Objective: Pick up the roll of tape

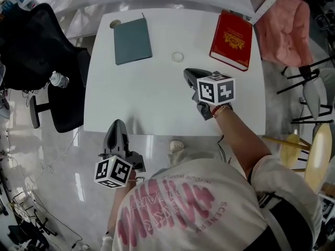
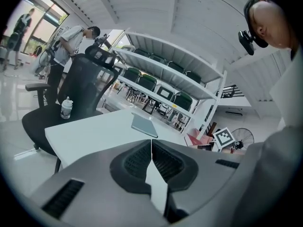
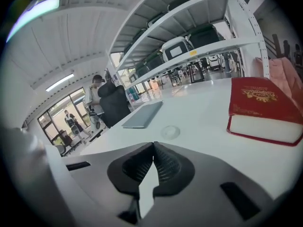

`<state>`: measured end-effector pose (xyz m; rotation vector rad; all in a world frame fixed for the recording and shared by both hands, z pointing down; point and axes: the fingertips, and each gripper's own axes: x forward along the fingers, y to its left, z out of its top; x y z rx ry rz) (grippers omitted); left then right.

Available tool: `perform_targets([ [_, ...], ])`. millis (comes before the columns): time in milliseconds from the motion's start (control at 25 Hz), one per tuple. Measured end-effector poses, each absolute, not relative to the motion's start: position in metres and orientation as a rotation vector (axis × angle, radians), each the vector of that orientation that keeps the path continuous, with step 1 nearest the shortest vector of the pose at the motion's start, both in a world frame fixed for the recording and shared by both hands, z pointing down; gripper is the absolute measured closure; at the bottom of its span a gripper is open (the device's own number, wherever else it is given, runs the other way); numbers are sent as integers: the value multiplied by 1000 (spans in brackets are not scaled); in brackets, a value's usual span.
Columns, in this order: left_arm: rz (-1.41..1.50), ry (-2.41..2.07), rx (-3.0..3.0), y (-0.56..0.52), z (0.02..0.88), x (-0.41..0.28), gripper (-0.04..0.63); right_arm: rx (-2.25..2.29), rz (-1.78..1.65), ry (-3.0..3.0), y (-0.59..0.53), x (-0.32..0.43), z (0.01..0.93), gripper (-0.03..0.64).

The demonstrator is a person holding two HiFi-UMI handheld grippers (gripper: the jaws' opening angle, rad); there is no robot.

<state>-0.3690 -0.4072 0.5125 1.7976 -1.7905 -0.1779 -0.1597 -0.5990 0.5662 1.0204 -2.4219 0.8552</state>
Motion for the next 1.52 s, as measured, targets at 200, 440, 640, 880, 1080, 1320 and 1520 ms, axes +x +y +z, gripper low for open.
perform_targets([
  [200, -152, -1774, 1770, -406, 529, -375, 571, 1042, 915, -2356, -626, -160, 585, 603],
  [440, -150, -1784, 1729, -405, 547, -385, 571, 1049, 855, -2366, -663, -158, 591, 604],
  [640, -143, -1783, 1716, -399, 554, -385, 571, 1008, 855, -2407, -681, -164, 589, 457],
  [880, -145, -1792, 1688, -392, 557, -386, 571, 845, 650, -2365, -683, -189, 602, 320],
  [1080, -130, -1787, 1683, -386, 558, -382, 571, 845, 523, -2321, -686, -197, 609, 302],
  [1320, -144, -1801, 1658, -386, 558, -388, 571, 817, 443, -2260, -682, -197, 618, 323],
  [1520, -175, -1816, 1662, -393, 551, -392, 571, 782, 388, -2235, -679, -199, 619, 355],
])
